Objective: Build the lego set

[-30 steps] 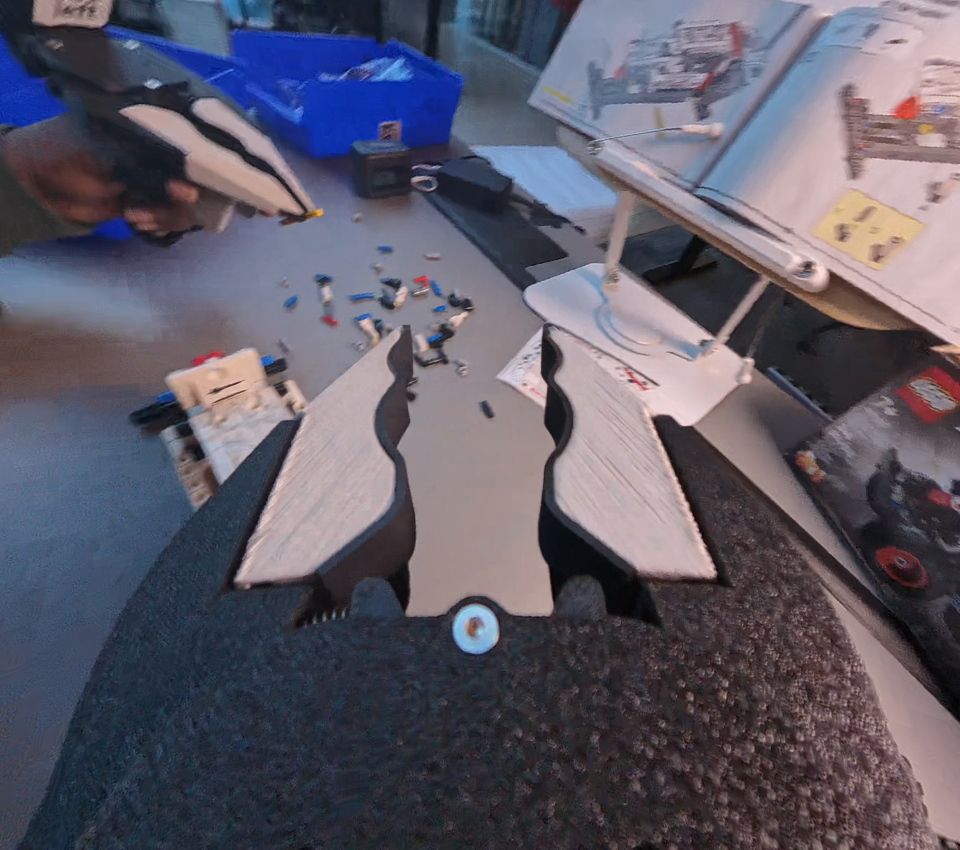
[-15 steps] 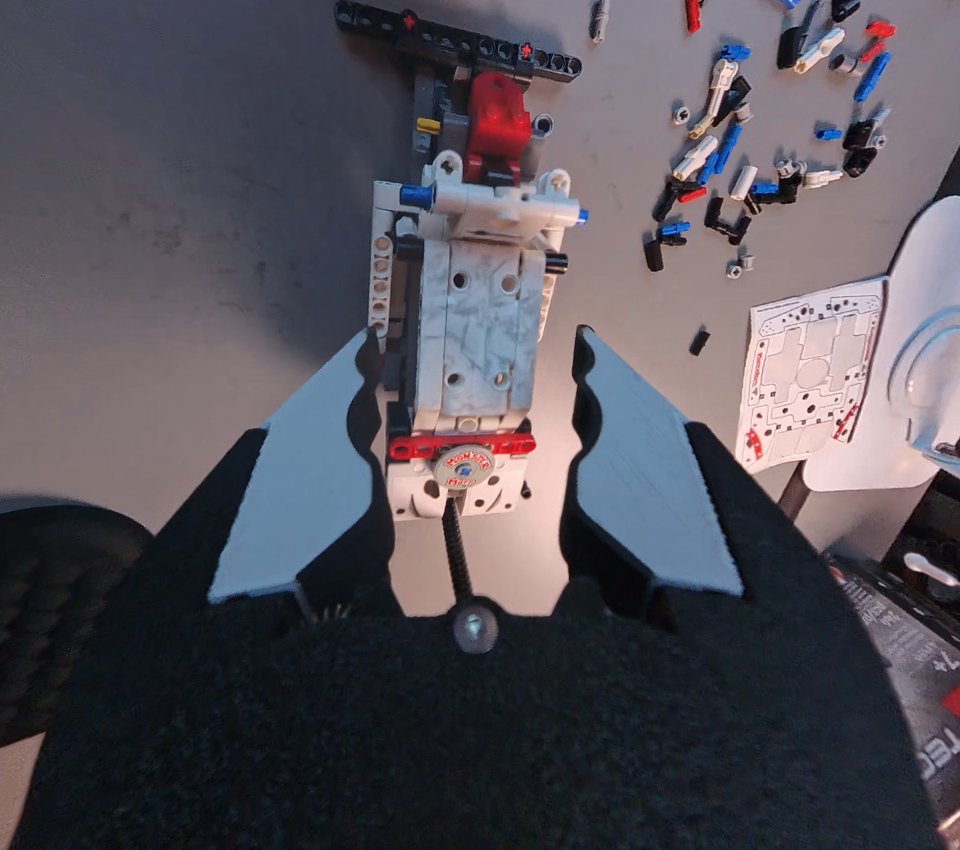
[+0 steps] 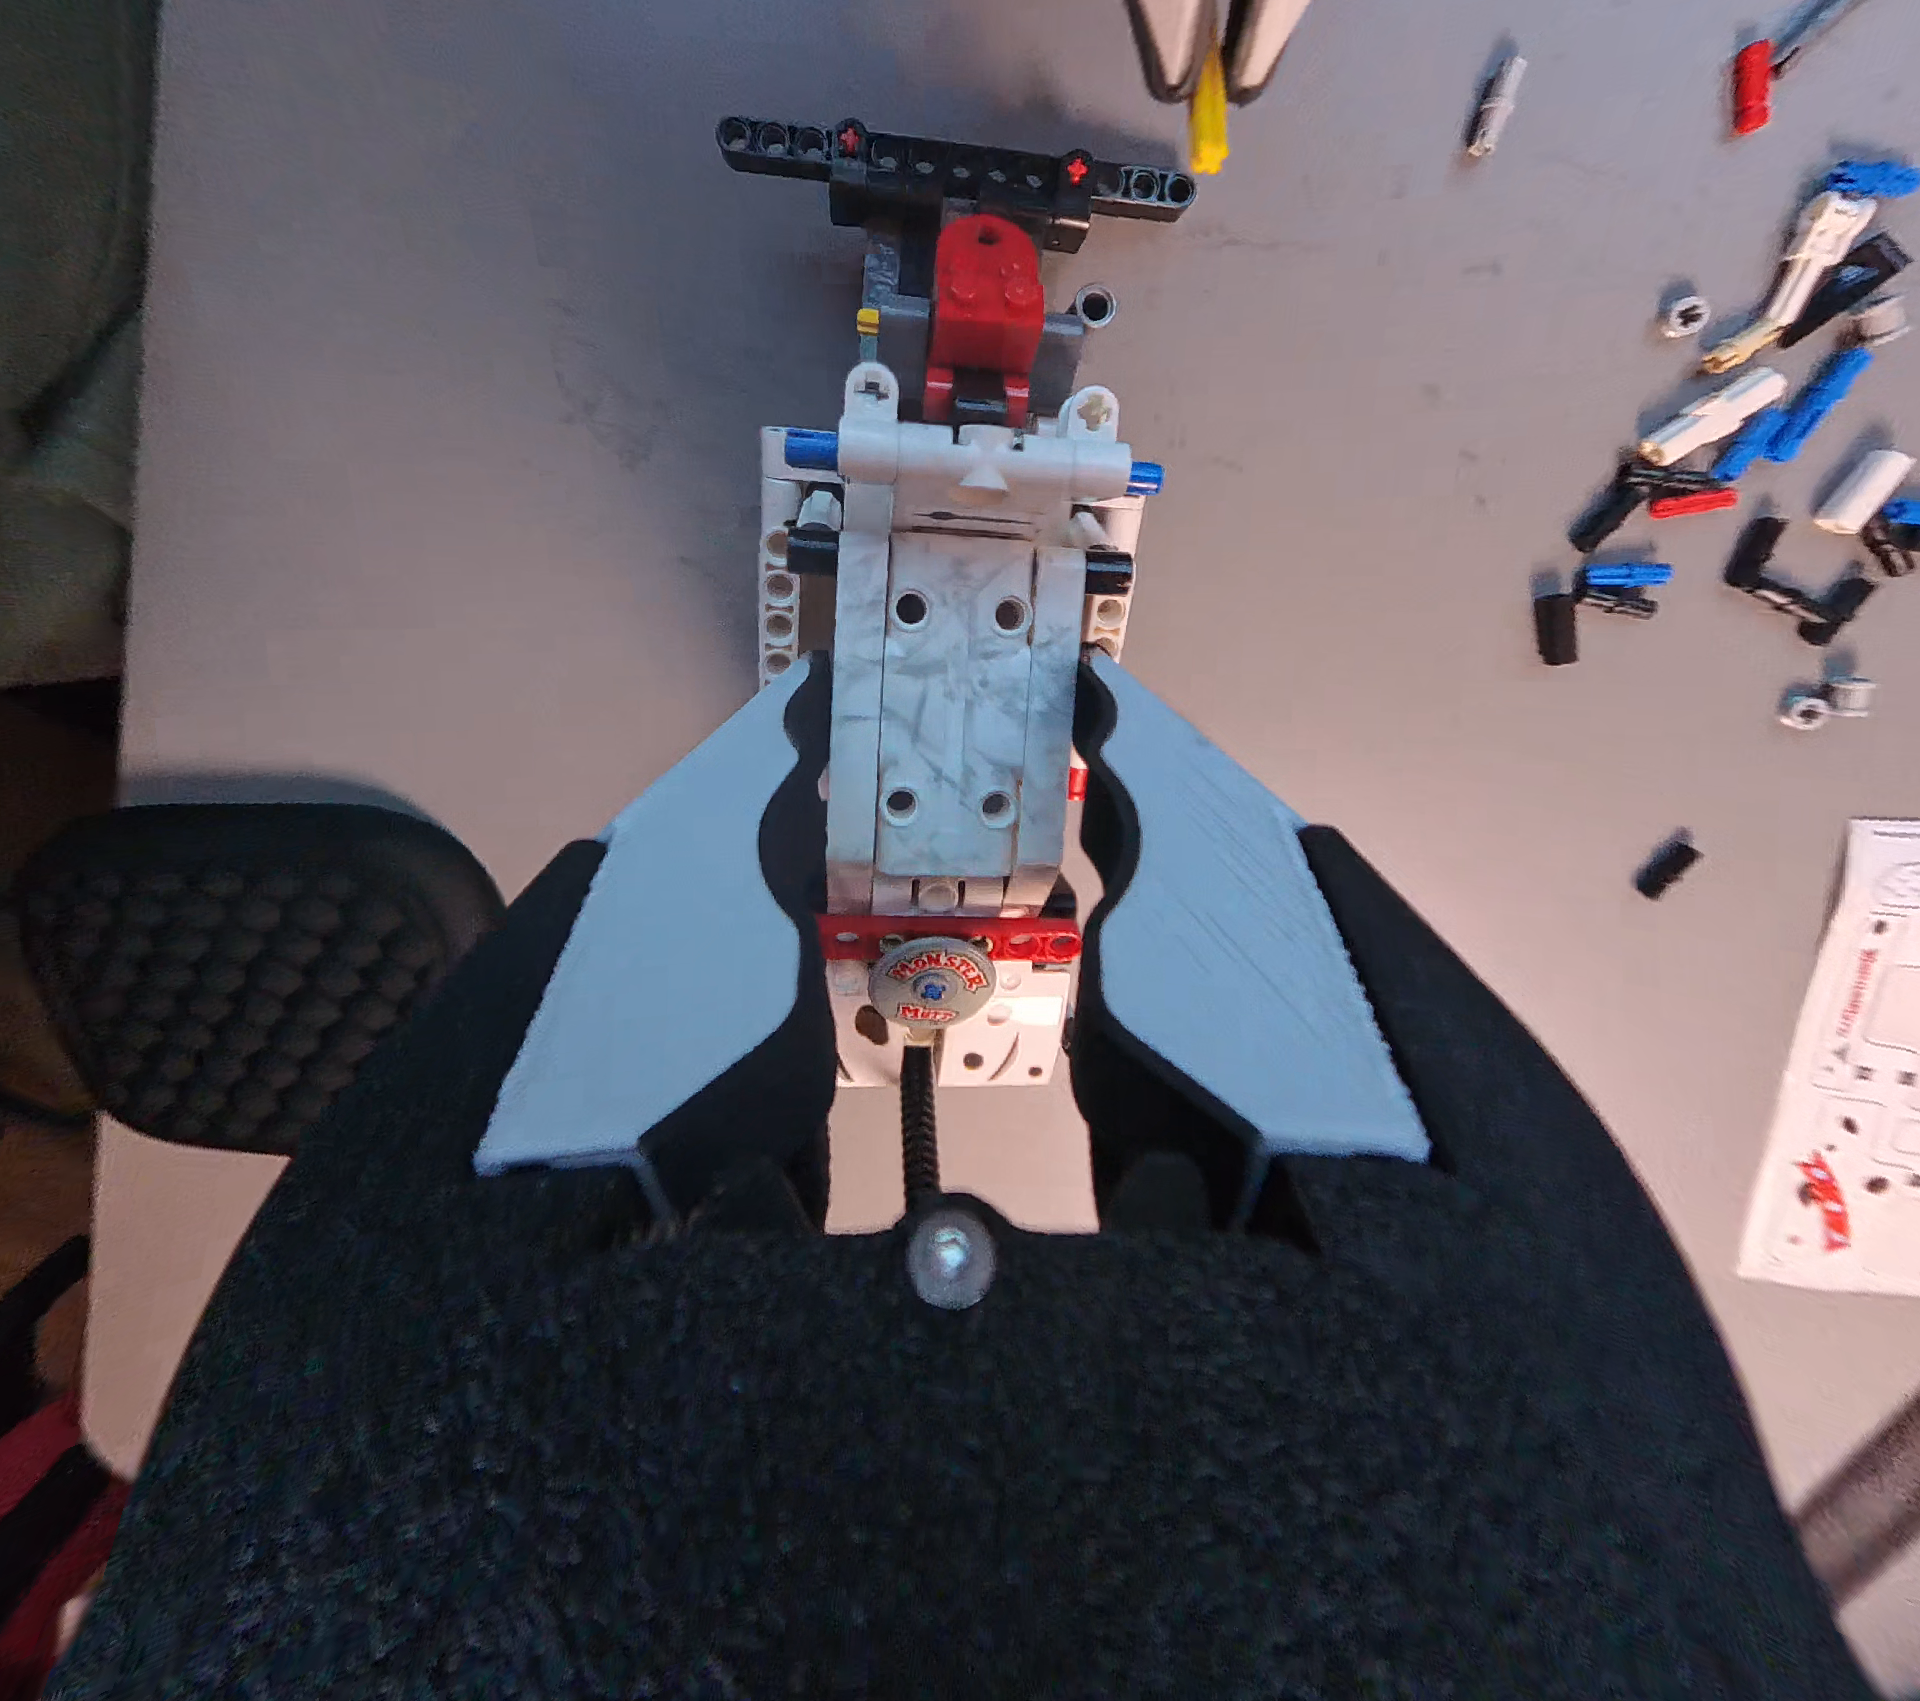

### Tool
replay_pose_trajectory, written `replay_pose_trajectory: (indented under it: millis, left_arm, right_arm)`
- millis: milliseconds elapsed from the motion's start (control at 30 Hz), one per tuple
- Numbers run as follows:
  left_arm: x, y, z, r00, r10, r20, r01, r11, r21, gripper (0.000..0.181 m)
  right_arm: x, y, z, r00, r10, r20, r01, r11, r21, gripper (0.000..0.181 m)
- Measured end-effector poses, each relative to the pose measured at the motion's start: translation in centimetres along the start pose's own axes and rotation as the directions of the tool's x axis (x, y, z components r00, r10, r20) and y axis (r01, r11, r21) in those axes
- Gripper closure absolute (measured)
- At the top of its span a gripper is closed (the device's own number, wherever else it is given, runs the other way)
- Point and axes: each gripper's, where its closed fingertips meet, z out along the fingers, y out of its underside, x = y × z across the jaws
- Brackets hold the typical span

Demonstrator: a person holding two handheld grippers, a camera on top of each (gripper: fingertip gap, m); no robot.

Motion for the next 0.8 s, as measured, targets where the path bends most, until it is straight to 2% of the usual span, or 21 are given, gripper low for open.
replay_pose_trajectory:
  millis: [167,267,800]
  left_arm:
    - [0.3,0.5,0.4,0.999,-0.020,-0.028,0.020,1.000,-0.010,0.177]
    - [0.3,0.8,0.6,0.998,-0.035,-0.043,0.035,0.999,-0.017,0.177]
    - [0.5,1.9,1.4,0.996,-0.053,-0.070,0.049,0.997,-0.062,0.177]
  right_arm:
    - [-0.5,0.5,-0.3,0.969,0.146,0.199,-0.152,0.988,0.014,0.135]
    - [-0.4,0.6,-0.3,0.948,0.191,0.255,-0.201,0.979,0.016,0.135]
    - [-0.2,0.6,-0.2,0.919,0.254,0.301,-0.243,0.967,-0.072,0.135]
